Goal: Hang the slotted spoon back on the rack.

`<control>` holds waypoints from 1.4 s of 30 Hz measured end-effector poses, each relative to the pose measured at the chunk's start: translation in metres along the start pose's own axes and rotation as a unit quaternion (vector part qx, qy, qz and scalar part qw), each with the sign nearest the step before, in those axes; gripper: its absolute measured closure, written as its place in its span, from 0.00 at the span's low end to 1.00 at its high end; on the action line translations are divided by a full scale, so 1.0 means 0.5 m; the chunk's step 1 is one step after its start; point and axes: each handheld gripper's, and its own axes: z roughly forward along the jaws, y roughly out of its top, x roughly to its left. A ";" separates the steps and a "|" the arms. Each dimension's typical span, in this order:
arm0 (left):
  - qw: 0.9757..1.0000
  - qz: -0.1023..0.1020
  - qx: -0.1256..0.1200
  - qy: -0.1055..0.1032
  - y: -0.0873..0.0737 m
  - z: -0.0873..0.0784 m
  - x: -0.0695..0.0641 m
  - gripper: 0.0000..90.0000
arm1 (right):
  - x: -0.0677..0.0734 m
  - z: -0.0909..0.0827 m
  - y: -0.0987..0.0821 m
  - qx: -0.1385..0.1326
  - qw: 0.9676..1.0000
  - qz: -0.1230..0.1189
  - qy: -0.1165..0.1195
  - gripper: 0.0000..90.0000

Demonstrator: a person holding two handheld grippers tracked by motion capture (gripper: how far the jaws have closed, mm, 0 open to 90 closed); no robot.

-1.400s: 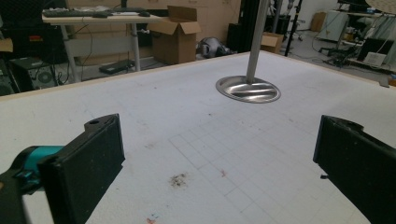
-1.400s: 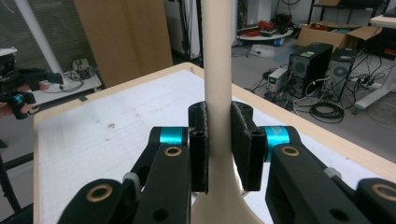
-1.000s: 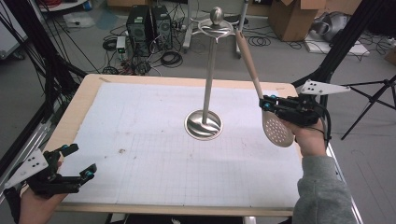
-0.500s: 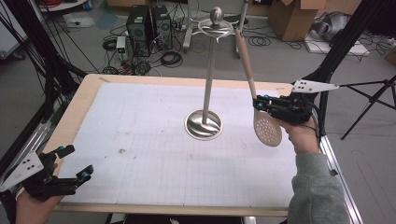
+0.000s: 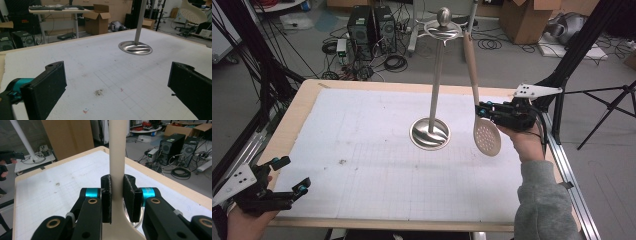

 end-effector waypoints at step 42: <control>1.000 -0.011 -0.005 0.015 -0.007 -0.028 0.010 0.02 | 0.004 0.114 -0.004 -0.010 1.000 0.012 0.005 0.86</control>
